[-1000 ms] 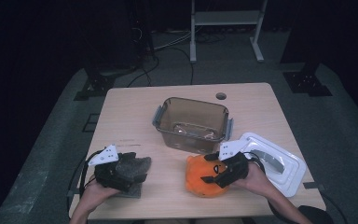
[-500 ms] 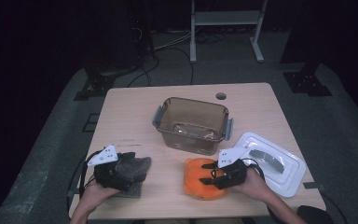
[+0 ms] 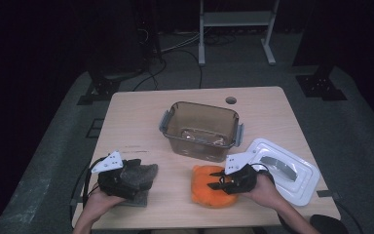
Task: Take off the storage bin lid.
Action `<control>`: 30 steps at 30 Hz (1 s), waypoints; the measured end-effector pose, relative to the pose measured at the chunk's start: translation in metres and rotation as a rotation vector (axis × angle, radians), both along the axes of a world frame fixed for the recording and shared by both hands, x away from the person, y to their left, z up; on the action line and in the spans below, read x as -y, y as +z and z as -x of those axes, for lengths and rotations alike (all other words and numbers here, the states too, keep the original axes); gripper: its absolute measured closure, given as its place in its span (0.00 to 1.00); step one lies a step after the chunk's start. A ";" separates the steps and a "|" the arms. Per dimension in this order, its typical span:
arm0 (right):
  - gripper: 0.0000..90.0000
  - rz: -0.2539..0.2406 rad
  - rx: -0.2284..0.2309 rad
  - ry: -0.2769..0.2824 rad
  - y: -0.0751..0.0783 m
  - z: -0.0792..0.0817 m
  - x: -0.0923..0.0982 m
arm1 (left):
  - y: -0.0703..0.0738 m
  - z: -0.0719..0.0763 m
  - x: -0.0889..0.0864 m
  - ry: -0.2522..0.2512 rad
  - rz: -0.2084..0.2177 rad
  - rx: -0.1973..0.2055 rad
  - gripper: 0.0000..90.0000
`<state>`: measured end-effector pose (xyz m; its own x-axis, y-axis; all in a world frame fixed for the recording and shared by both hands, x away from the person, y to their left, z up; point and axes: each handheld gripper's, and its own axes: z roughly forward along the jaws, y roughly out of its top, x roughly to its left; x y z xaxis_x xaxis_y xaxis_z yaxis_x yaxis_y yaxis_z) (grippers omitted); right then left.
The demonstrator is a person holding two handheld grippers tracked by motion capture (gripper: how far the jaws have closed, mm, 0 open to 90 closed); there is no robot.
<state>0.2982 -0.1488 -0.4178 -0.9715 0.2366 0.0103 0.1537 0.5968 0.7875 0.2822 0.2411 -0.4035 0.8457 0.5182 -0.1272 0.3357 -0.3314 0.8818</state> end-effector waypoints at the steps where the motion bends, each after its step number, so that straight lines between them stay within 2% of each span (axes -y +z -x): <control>1: 0.75 0.003 -0.005 -0.002 0.001 0.000 -0.001 | 0.000 0.000 0.000 0.001 0.000 0.000 0.06; 11: 0.77 -0.012 -0.069 -0.017 0.010 -0.008 -0.003 | 0.000 0.000 -0.005 0.016 0.006 0.003 0.06; 16: 0.77 -0.033 -0.112 0.005 0.012 -0.009 -0.004 | 0.000 0.000 -0.008 0.022 0.006 0.001 0.06; 20: 0.77 -0.047 -0.124 0.016 0.017 -0.006 -0.005 | -0.001 0.000 -0.009 0.027 0.002 0.000 0.06; 24: 0.77 -0.068 -0.127 0.034 0.028 -0.002 -0.006 | -0.002 0.000 -0.012 0.030 0.004 -0.003 0.06; 30: 0.77 -0.128 -0.127 0.054 0.057 0.005 -0.008 | -0.003 0.000 -0.014 0.032 0.004 -0.006 0.06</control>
